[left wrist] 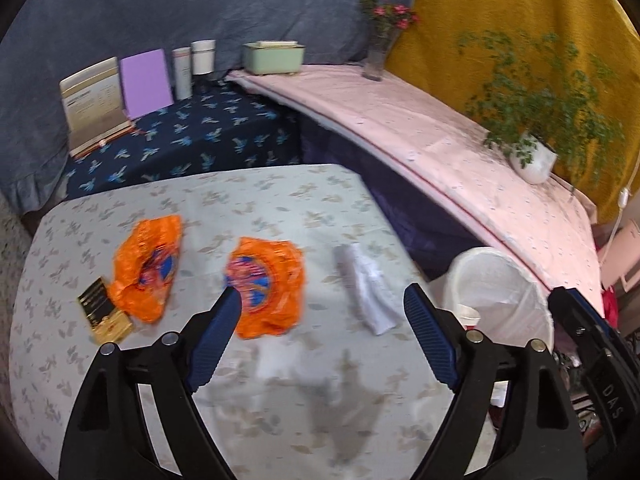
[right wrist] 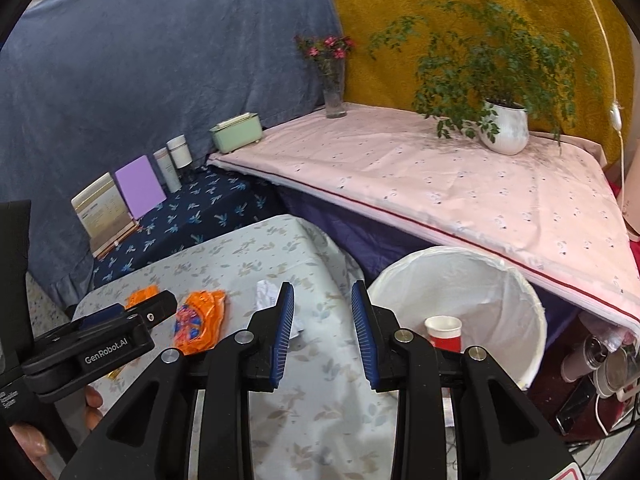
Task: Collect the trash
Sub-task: 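Move both open tools back toward the orange snack wrappers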
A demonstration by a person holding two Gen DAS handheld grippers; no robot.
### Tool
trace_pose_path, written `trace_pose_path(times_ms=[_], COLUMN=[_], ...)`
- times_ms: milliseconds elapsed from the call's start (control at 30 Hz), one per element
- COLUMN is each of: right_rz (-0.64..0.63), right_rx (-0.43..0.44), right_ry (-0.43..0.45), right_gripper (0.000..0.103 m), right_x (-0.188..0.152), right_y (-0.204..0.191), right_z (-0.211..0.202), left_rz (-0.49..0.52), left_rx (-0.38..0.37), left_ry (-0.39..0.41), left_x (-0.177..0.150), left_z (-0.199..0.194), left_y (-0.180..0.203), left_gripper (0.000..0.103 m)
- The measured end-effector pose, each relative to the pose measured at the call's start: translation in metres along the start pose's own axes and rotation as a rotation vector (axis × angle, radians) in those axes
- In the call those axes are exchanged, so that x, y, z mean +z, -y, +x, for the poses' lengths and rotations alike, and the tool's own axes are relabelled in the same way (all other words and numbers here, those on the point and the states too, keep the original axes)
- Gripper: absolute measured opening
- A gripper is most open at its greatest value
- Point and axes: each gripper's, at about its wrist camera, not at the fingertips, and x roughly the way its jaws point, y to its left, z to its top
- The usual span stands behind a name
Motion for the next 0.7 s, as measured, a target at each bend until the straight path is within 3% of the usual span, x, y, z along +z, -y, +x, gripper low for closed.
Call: trace_pose_path(times_ms=[267, 700], right_rz=[-0.038, -0.076], right_rx=[0.061, 0.131], right_ry=[-0.062, -0.188], right_gripper=[0.03, 0.031], right_x=[-0.017, -0.043], right_y=[-0.04, -0.095], right_z=[0.021, 0.072], left_rz=[-0.064, -0.058], left_rx=[0.083, 0.167], left_ry=[-0.016, -0.047], left_x=[-0.011, -0.014], left_z=[0.006, 0.025], left_y=[-0.064, -0.131], left_gripper=[0.079, 0.079])
